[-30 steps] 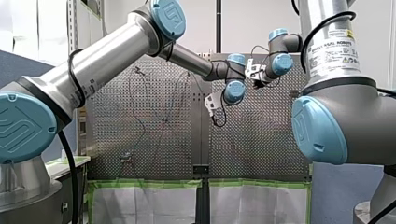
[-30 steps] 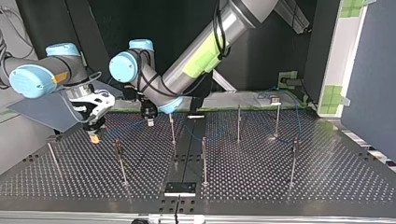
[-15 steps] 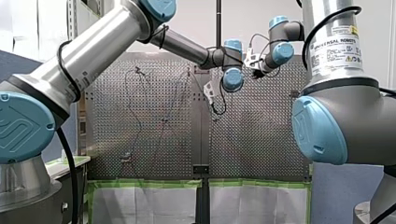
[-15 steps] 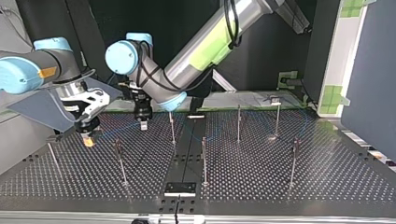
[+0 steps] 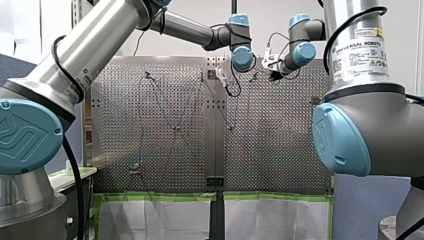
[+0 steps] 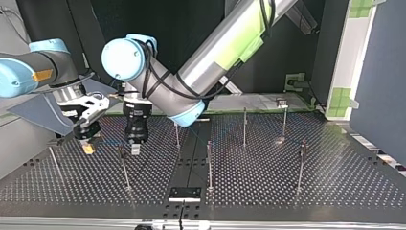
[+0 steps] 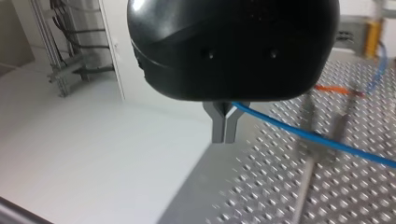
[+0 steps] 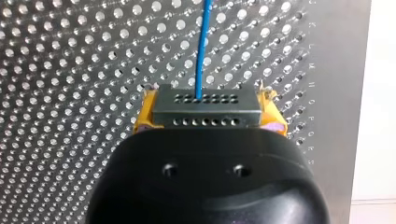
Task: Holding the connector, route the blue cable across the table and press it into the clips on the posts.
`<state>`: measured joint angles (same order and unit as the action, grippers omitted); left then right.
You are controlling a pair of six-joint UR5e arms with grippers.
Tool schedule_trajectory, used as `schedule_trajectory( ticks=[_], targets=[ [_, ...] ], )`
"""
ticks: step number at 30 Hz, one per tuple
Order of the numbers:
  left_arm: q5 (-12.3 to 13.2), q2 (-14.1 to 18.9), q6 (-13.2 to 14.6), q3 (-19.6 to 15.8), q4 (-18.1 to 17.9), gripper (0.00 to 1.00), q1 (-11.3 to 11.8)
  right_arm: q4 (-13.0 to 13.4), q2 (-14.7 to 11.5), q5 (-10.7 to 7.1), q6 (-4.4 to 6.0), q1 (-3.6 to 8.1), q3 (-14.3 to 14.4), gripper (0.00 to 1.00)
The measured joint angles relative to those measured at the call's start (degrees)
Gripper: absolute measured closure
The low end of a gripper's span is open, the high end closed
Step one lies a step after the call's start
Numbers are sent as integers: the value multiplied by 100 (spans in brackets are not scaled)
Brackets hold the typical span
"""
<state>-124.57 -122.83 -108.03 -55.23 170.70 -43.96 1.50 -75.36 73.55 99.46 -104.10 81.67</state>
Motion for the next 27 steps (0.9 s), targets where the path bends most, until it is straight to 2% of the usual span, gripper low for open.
schedule_trajectory(
  ticks=[7,9,12,17,22,27],
  targets=[
    [176,146,2,-166,61,100,-40,-1,8,-171,49,43,-22,100],
    [205,166,0,-251,5,100,-57,-4,3,-14,-7,-35,45,100],
    [254,166,-17,-384,-101,100,-45,-3,1,20,-21,-53,58,100],
    [423,86,-88,-640,-329,100,131,-2,-3,19,-22,-54,59,100],
    [585,-135,-205,-947,-429,100,314,-2,-3,19,-22,-55,58,100],
    [749,-187,-277,-965,-547,100,438,-2,-3,19,-22,-55,58,100]
  ],
)
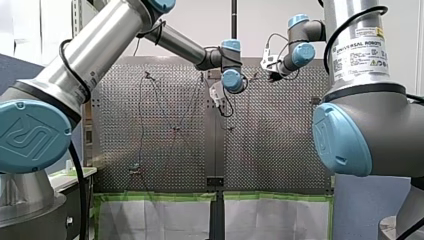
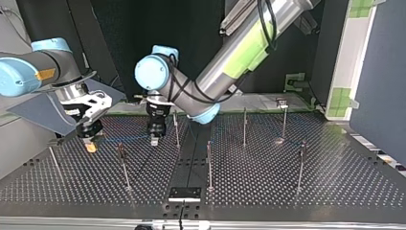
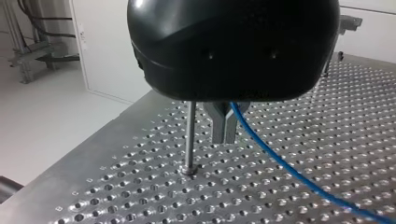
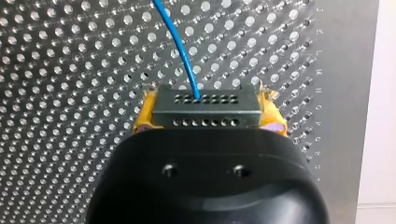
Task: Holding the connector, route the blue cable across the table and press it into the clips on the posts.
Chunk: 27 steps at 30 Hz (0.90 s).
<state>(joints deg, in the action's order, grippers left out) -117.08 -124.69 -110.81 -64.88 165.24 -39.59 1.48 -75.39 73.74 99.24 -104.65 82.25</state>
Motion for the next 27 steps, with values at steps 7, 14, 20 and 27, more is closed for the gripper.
schedule_trajectory(
  ticks=[7,14,20,27],
  targets=[
    [348,-4,4,276,-91,100,57,0,0,0,0,0,0,100],
    [691,-57,-65,545,-156,100,114,0,0,0,0,0,0,100],
    [1007,-299,-133,620,-213,100,236,0,0,0,0,0,0,100],
    [1387,-578,-156,912,-222,100,478,0,0,-1,0,0,0,100]
  ],
)
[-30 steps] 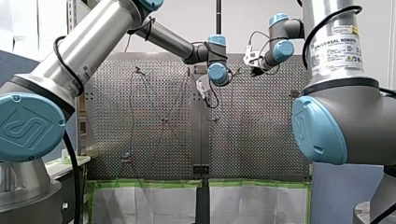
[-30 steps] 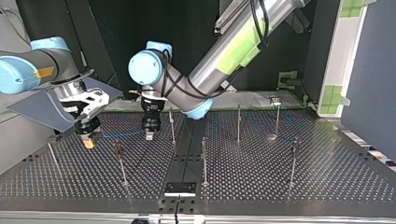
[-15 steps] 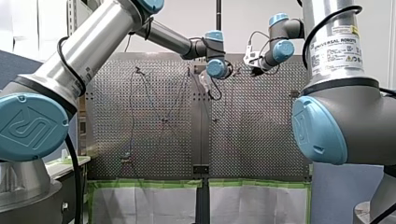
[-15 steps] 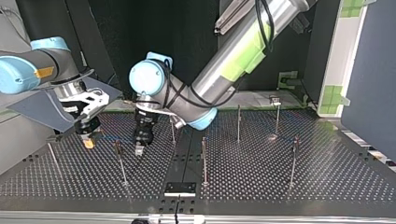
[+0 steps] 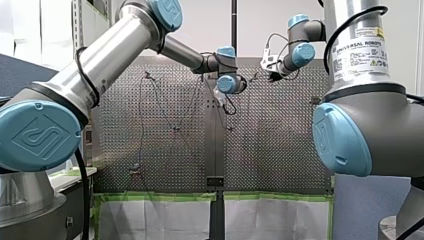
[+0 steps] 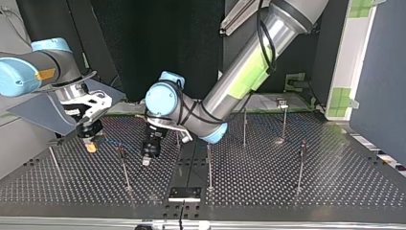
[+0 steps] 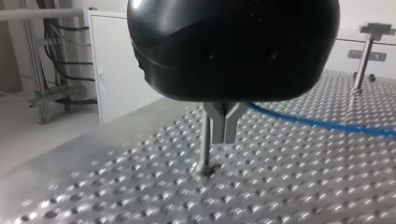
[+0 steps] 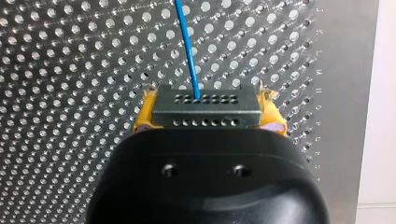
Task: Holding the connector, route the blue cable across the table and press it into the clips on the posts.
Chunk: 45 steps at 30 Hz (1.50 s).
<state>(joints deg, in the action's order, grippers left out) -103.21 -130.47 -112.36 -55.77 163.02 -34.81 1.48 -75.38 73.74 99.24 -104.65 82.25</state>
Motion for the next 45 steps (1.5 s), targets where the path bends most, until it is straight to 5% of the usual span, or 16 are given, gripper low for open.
schedule_trajectory(
  ticks=[9,19,22,24,25,27,28,30,39,45],
  targets=[
    [435,-32,-196,291,-60,100,280,0,0,0,0,0,0,100],
    [662,-183,-168,314,100,100,274,0,0,1,0,1,0,100],
    [611,-184,-102,315,186,86,258,0,0,0,0,1,0,100],
    [545,-183,-34,316,265,59,250,0,0,0,0,1,0,100],
    [512,-182,-4,315,299,59,249,0,0,0,0,0,0,100],
    [429,-178,44,315,384,36,245,0,0,0,0,1,0,100],
    [390,-176,58,315,426,36,243,0,0,0,0,0,0,100],
    [291,-172,82,316,522,5,235,0,0,0,0,1,0,100],
    [-160,-31,123,307,1015,0,144,0,0,1,0,0,0,100],
    [-187,293,115,138,1380,0,50,0,0,0,0,1,0,100]
  ],
)
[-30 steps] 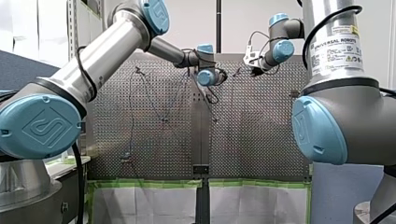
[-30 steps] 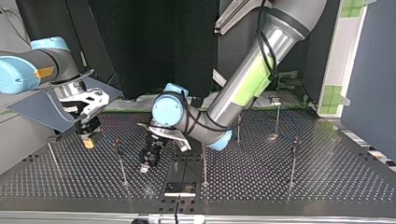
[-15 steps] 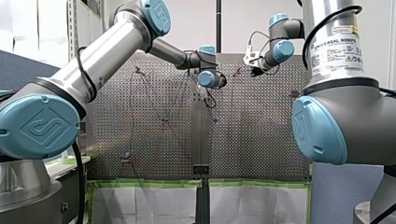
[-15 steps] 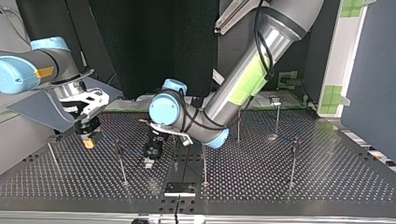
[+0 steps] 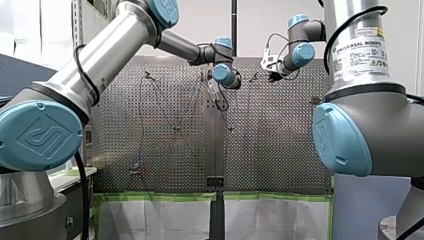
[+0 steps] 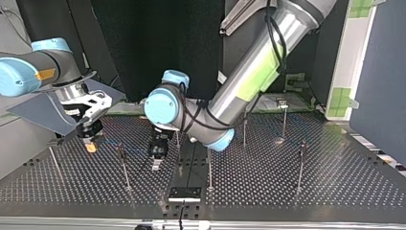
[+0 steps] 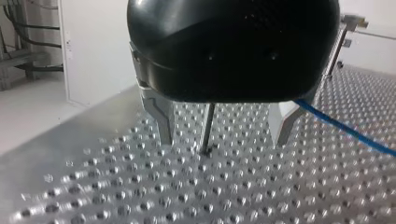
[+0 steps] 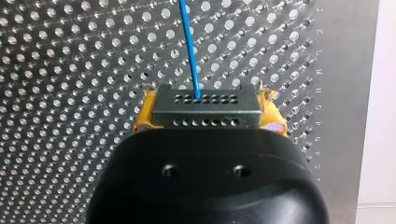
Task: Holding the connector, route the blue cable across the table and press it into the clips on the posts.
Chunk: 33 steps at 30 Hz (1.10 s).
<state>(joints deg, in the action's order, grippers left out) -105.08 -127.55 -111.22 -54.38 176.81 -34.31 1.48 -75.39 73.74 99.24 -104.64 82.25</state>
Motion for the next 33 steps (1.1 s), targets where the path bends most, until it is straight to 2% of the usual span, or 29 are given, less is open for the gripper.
schedule_trajectory(
  ticks=[6,17,24,33],
  targets=[
    [150,322,73,-303,326,0,-99,0,0,0,0,0,0,100],
    [152,832,223,-813,835,0,-261,0,0,0,0,0,0,100],
    [-103,1179,240,-1159,1149,0,-392,0,0,0,0,0,-1,100],
    [-569,1649,237,-1631,1076,0,-415,0,0,0,0,0,0,100]
  ],
)
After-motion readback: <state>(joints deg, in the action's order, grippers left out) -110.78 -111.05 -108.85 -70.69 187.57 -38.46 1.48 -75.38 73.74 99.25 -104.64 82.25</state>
